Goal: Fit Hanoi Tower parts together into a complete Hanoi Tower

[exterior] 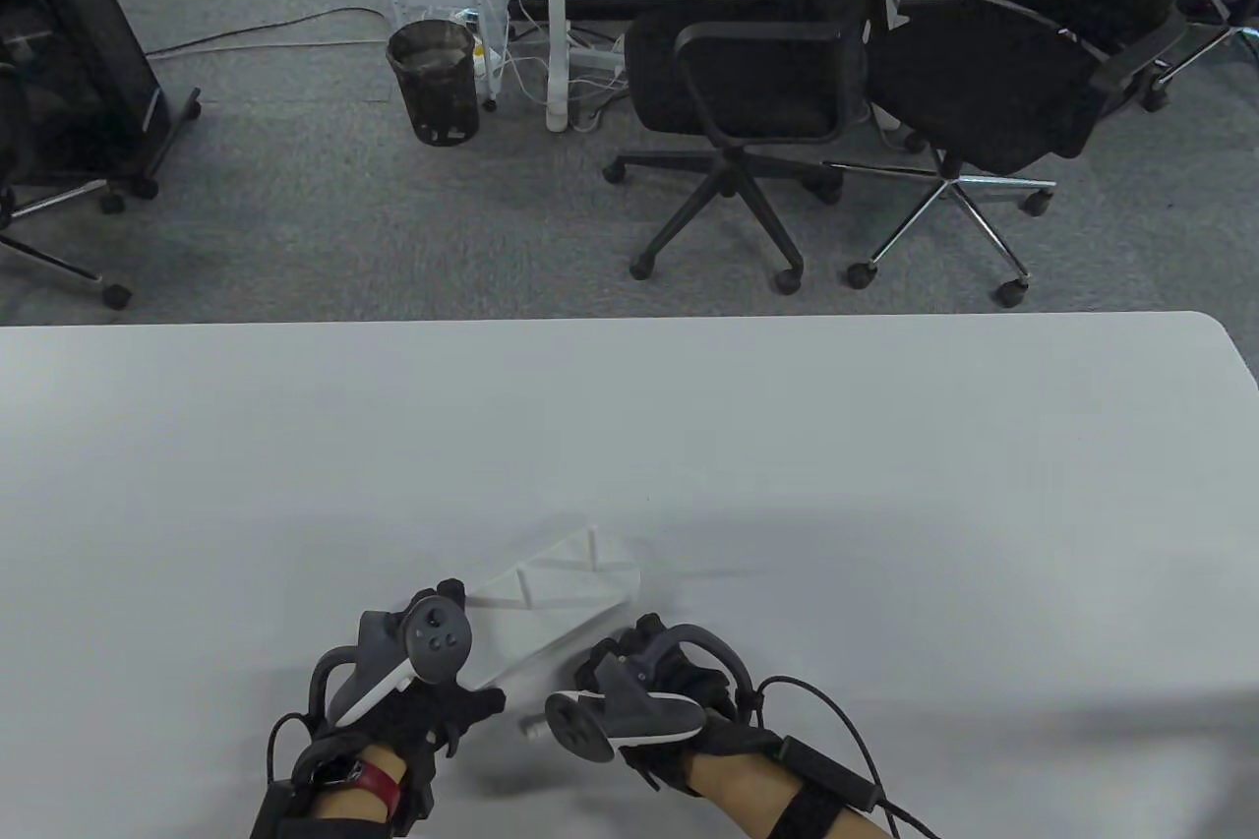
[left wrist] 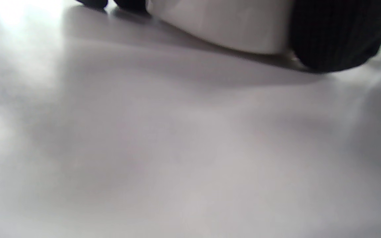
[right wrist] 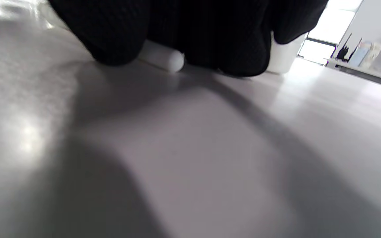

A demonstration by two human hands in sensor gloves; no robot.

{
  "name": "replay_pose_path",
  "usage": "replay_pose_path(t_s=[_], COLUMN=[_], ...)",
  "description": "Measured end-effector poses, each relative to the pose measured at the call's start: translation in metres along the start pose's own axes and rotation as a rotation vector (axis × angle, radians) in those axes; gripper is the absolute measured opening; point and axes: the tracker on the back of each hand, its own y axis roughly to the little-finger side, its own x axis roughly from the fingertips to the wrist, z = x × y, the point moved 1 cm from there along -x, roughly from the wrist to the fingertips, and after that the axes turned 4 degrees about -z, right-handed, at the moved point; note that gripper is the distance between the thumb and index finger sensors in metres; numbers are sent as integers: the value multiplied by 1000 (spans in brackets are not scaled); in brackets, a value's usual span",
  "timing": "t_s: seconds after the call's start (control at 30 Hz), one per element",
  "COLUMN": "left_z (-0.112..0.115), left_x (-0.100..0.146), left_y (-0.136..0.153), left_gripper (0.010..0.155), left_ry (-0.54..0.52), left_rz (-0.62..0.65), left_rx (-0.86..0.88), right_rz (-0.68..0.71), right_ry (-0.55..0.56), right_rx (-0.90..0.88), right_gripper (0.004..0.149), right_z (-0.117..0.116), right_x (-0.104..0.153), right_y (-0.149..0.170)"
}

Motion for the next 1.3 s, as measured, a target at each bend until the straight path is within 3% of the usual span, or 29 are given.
replay_pose_path(t_s=[0.2,0.53,0.8,0.83,1.3], left_z=[1,-1,1,1,-2], left_x=[-1,1,-1,-1,3], left_y=[1,-1,1,1,-3], left_gripper=[114,114,114,114,113], left_ry=[-1,-1,0,0,-1], left_rz=[-1,0,0,0,1], left_rx=[-2,-2,0,0,-1], right_rz=[21,-1,-43,49,48], right_ry=[64,36,-1,11,23], right_rx=[14,50,-96,-106,-377], right_gripper=[48,48,46,46,48], right_z=[-6,-4,-1,19,13], right_x=[-3,-19,-36,4,11], right_y=[-4,-6,5,18,31])
